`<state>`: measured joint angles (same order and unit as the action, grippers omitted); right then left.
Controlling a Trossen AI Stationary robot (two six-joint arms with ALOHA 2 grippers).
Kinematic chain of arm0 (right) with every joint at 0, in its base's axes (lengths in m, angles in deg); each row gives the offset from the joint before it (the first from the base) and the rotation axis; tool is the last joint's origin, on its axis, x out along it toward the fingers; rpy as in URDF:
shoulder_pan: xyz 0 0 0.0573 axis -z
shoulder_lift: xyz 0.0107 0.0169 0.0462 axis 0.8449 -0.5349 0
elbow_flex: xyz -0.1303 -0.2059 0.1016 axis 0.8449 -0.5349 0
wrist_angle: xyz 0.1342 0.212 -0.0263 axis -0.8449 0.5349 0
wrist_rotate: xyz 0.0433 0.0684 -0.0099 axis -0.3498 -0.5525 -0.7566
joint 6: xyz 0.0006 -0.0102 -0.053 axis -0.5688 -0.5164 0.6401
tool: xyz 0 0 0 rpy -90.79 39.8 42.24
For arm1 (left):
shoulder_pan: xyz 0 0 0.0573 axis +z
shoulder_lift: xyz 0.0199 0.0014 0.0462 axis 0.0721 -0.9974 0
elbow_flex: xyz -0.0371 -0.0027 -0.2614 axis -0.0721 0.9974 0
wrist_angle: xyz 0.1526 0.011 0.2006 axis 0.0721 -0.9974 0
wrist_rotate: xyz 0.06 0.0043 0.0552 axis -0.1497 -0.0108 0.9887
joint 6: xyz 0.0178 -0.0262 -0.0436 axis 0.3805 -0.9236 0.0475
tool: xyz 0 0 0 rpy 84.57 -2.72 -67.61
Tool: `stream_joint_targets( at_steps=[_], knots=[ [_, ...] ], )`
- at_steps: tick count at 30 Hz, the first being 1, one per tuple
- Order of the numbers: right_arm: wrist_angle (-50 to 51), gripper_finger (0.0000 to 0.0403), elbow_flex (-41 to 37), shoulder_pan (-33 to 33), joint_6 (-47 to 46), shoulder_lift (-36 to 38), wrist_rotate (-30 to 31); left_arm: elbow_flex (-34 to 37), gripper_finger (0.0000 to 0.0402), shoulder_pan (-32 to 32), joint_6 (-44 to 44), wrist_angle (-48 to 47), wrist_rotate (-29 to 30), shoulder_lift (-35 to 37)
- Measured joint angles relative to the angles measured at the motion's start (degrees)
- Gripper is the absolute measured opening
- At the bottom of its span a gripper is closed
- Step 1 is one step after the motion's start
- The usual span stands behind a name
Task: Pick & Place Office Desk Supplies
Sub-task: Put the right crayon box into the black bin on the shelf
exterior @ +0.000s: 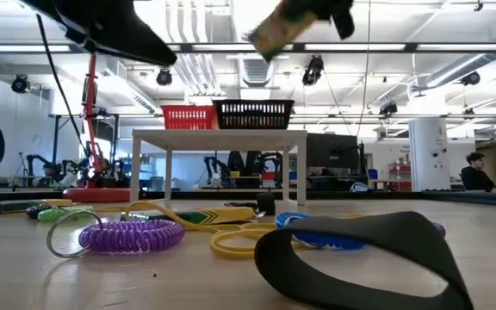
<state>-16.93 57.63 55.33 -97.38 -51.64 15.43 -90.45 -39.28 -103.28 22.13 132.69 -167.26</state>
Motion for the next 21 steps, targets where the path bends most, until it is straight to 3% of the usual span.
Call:
stream_joint_targets(
  at_steps=[4,8,15,21],
  knots=[
    [7.65,0.0037,8.79,8.51,-2.99,-6.60,-1.71,6.47,0.0117,-0.03,0.00,9.88,-1.10,1.98],
    [13.60,0.0038,17.11,14.07,-5.78,-14.26,-7.56,10.46,0.0117,0.10,0.00,14.87,-1.82,3.25],
    [20.94,0.0043,28.49,15.74,-9.87,-25.11,-9.34,11.84,0.0117,-0.07,-0.02,16.75,-2.26,4.19],
    [25.09,0.0046,34.58,15.74,-12.86,-29.75,-9.29,12.25,0.0117,-0.16,0.44,17.35,-2.25,4.74]
  ],
)
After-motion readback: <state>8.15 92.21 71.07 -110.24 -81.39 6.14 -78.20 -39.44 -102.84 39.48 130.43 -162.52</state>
